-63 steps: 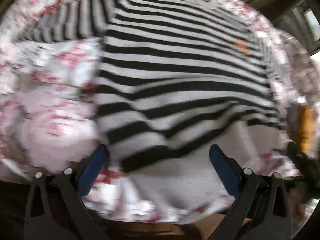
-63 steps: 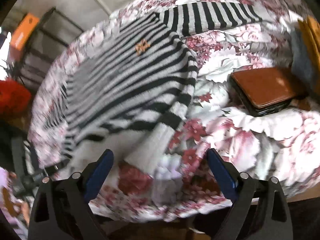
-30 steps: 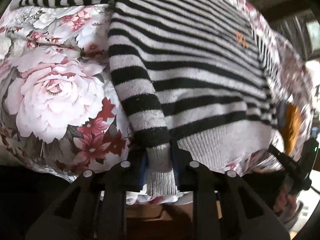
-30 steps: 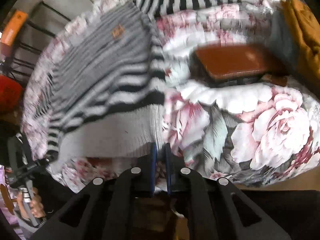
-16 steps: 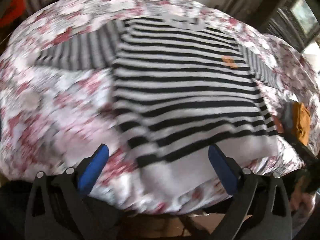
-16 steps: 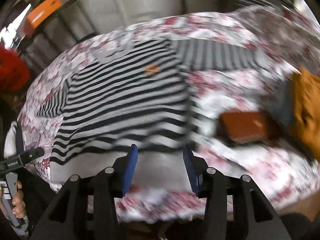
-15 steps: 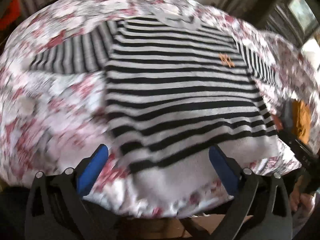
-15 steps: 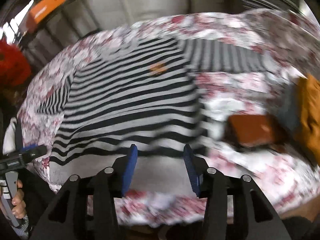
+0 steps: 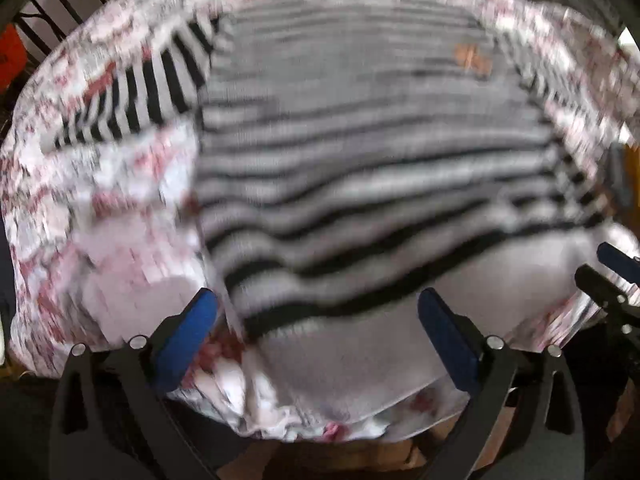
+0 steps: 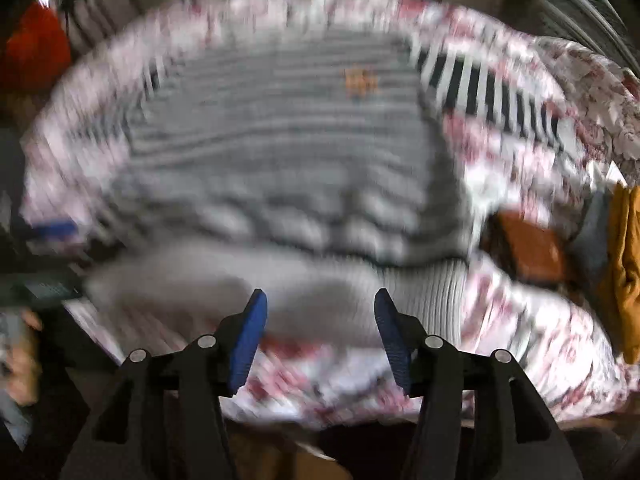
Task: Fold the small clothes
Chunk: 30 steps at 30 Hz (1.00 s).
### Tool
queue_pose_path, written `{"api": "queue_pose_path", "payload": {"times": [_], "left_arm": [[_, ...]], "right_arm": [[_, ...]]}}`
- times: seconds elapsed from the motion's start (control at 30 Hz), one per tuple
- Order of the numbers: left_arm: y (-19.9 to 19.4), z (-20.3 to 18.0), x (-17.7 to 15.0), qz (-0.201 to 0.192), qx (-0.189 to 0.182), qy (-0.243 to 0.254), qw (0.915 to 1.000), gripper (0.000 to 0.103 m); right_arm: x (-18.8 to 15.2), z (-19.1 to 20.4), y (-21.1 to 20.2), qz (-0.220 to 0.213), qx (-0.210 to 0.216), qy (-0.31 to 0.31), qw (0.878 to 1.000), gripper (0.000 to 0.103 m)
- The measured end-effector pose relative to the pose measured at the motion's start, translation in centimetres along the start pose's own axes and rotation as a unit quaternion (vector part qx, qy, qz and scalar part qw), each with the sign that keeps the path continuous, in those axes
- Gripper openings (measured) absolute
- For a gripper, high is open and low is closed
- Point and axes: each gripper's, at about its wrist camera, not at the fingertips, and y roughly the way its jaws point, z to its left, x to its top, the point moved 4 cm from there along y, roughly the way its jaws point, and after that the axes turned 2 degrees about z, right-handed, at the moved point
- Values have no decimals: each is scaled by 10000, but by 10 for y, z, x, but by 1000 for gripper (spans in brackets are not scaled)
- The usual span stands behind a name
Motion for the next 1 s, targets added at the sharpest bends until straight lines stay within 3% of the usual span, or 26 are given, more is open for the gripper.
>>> {"api": "queue_pose_path", "payload": {"times": [0.07, 0.13, 0.2, 0.23, 0.3, 0.33, 0.4, 0.53, 0.6, 0.7, 0.73, 0.8, 0.9, 1.0], "left_arm": [[-10, -5, 25, -286, 58, 12, 9996, 98], [-2, -11, 47, -297, 57, 30, 9995, 98], [30, -18, 64, 24, 91, -134, 9999, 98], [43, -18, 56, 161, 97, -140, 9997, 97], [94, -26, 42, 867, 353, 158, 9955, 99], [102, -28, 37, 892, 385, 294, 9948, 99], [91, -33, 29, 580, 518, 452, 9959, 99], [74, -37, 26, 398, 614, 542, 9959, 99], [69, -29, 36, 484, 298, 212, 9982, 98], [54, -14, 36, 316, -56, -94, 9994, 98], [57, -14, 33, 327, 26, -15, 9995, 98], [71, -21, 25, 446, 267, 281, 9983, 99], [71, -34, 31, 237, 691, 524, 9960, 99], [62, -35, 41, 68, 720, 556, 9958, 98]], "right_arm": [[31, 6, -16, -442, -68, 59, 9990, 62], [56, 15, -6, -436, -7, 42, 9990, 65], [71, 23, 37, -44, -127, 52, 9999, 65], [70, 24, 54, 130, -170, 48, 9998, 62], [45, 23, 101, 803, -321, -105, 9962, 63], [34, 25, 106, 823, -325, -236, 9958, 64], [14, 29, 93, 402, -441, -681, 9959, 64], [7, 29, 73, 440, -374, -706, 9958, 67], [12, 23, 59, 321, -214, -432, 9983, 67], [14, 17, 30, -160, -214, -323, 9991, 67], [9, 16, 30, -103, -285, -373, 9988, 73], [-17, 14, 56, 480, -209, -451, 9976, 77], [-16, 24, 53, 407, -478, -654, 9959, 77], [-7, 16, 40, 311, -183, -342, 9988, 77]]}}
